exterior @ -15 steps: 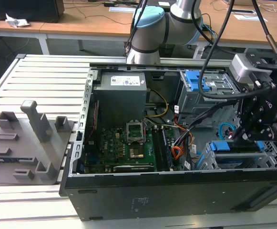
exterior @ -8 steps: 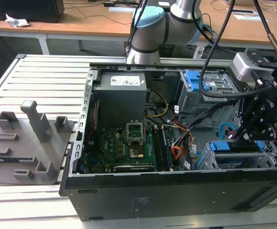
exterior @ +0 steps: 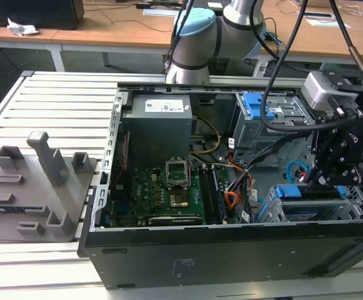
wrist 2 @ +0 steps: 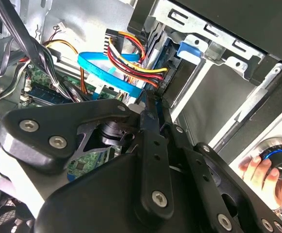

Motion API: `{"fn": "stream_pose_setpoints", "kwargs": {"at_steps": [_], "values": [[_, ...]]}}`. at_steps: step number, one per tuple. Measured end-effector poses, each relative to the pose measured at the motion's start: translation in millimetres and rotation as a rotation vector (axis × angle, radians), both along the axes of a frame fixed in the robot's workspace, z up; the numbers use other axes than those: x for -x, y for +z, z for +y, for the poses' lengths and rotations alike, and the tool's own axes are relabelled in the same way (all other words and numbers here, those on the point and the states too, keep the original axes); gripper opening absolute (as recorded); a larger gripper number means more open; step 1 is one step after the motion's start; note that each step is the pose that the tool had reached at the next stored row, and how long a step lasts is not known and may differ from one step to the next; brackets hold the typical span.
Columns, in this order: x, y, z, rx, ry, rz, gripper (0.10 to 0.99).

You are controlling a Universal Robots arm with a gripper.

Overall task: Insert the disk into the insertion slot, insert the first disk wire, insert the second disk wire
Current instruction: 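Insert the second disk wire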

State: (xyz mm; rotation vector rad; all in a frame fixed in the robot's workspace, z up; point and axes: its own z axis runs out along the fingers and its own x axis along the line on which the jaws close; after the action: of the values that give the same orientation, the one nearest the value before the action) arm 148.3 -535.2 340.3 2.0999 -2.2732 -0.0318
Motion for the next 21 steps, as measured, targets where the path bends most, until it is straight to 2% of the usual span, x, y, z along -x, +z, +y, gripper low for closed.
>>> {"fn": "stream_pose_setpoints", "kwargs": {"at_steps": [7,8,10,11,12,15,16,17,21], "values": [[0.0,-2.8,-0.3,0.0,0.006,0.0,0.165],[0.0,-2.9,-0.3,0.0,0.006,0.0,0.239],[0.0,-2.0,-0.3,0.0,0.006,0.0,0.239],[0.0,3.3,-0.3,0.0,0.006,0.0,0.239],[0.1,16.7,0.1,0.0,0.006,0.0001,0.239],[0.1,30.0,1.4,0.001,0.006,0.0,0.224],[0.0,35.0,1.6,0.001,0.006,0.0,0.157],[0.0,37.5,1.7,0.001,0.006,0.0,0.106],[1.1,39.9,1.7,0.001,0.007,0.0,0.106]]}}
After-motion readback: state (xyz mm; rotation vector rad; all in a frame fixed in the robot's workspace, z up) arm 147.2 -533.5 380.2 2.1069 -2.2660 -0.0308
